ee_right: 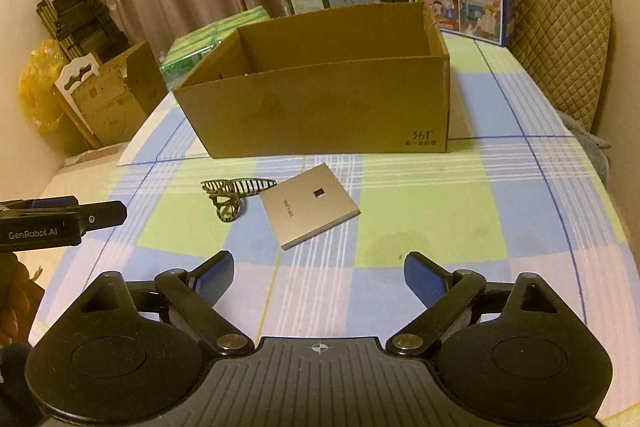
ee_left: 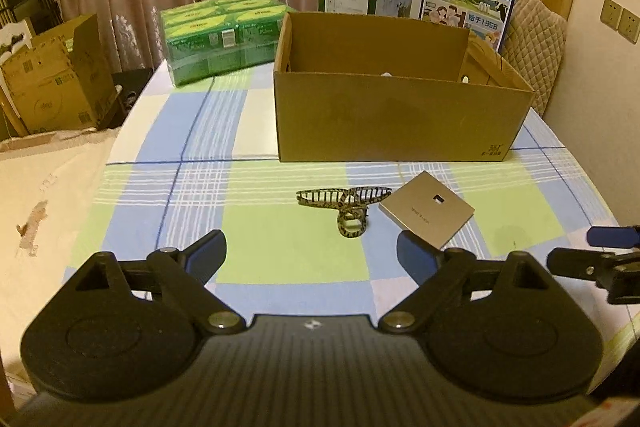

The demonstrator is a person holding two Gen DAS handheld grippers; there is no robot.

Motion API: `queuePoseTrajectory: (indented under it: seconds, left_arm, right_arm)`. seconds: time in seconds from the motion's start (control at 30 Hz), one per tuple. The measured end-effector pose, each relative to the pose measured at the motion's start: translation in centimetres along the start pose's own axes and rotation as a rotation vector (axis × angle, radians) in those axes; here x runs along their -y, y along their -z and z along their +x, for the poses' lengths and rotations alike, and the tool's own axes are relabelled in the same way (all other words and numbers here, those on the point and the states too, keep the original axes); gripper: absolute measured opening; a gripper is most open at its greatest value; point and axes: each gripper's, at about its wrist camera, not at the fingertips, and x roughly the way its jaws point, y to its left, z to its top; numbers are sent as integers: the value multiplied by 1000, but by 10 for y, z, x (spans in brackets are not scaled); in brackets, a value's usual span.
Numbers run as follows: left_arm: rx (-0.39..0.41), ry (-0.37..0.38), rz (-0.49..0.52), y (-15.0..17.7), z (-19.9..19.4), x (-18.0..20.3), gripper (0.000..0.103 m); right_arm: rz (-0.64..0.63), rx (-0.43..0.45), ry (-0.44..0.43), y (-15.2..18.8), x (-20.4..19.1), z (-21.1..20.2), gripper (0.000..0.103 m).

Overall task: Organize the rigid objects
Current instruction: 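Withdraw both tools from the box toward the gold panel and wire stand, then reach the right tool to the gold TP-LINK panel and grasp its edge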

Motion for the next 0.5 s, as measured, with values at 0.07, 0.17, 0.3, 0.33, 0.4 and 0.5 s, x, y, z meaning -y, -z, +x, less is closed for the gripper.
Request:
queuePoseTrajectory:
  seconds: [0.07,0.17,0.3,0.33,0.4,0.5]
  left_arm:
    - [-9,7,-7,0,4,-2,90]
    - [-19,9,-7,-1,11,-4,90]
    - [-33,8,1,-2,21,-6,90]
    - [-36,8,2,-3,24,-7,90]
    - [-42,9,6,-3,30,-7,90]
    - [-45,10,17,-5,39,-7,90]
  right_arm:
    - [-3,-10,-1,0,0,6,90]
    - [-6,-21,-2,-1,1,14,90]
    - [-5,-38,-6,-3,2,26,90]
    - [-5,-42,-8,-4,2,30,90]
    - [-10,-49,-9,-5,2,36,90]
    - [-24,-53,-11,-8,1,46,90]
